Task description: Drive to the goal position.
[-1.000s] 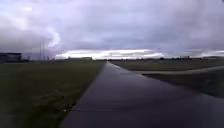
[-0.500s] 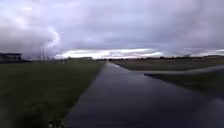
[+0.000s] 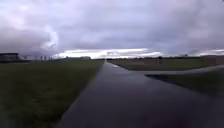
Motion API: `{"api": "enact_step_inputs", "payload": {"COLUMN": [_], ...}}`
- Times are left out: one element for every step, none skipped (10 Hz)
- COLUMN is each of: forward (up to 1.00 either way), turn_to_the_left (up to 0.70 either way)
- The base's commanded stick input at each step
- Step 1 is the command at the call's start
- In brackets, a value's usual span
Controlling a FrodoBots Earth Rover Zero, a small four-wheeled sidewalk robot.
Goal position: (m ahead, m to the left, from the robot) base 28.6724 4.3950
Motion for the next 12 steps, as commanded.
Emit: {"api": "enact_step_inputs", "payload": {"forward": [0.70,0.70,0.70,0.70,0.70,0.70,0.70,0.70,0.70,0.70,0.70,0.70], "turn_to_the_left": [0.00,0.00,0.00,0.00,0.00,0.00,0.00,0.00,0.00,0.00,0.00,0.00]}}
